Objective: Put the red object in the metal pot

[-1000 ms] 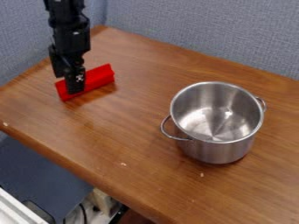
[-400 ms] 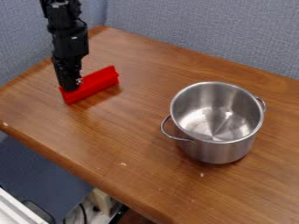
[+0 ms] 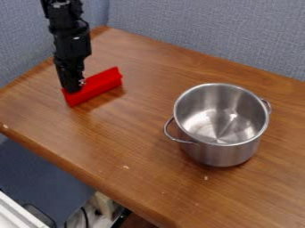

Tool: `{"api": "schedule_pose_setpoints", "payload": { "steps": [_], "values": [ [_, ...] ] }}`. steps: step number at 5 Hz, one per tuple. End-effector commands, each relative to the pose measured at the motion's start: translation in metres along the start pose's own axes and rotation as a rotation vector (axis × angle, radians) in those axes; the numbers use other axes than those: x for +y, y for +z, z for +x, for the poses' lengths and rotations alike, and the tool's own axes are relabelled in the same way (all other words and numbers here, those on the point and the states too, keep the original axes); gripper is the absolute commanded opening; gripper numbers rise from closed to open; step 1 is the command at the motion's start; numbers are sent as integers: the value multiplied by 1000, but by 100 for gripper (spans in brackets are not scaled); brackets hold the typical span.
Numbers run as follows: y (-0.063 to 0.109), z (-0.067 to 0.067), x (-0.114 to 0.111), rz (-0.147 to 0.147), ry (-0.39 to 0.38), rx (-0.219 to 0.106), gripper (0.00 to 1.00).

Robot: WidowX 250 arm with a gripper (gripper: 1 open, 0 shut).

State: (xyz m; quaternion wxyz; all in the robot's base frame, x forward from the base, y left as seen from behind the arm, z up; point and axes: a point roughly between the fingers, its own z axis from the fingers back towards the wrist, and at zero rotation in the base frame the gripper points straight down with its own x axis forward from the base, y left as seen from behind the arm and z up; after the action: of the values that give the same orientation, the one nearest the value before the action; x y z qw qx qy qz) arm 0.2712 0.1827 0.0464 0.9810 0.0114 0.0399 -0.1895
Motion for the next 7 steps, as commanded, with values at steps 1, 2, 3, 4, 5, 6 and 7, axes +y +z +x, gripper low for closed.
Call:
{"api": "schedule_pose_setpoints", "payload": {
  "steps": [1, 2, 3, 4, 5, 6, 7],
  "values": [
    [9, -2, 8, 20, 24, -25, 0],
    [10, -2, 9, 14, 35, -29, 0],
    [11, -2, 9, 7, 44, -33, 0],
    [11, -3, 9, -2, 56, -37, 0],
    [12, -3, 8, -11, 65, -43, 0],
    [14, -3, 4, -17, 72, -50, 0],
    [16, -3, 0, -23, 80, -57, 0]
  ]
}}
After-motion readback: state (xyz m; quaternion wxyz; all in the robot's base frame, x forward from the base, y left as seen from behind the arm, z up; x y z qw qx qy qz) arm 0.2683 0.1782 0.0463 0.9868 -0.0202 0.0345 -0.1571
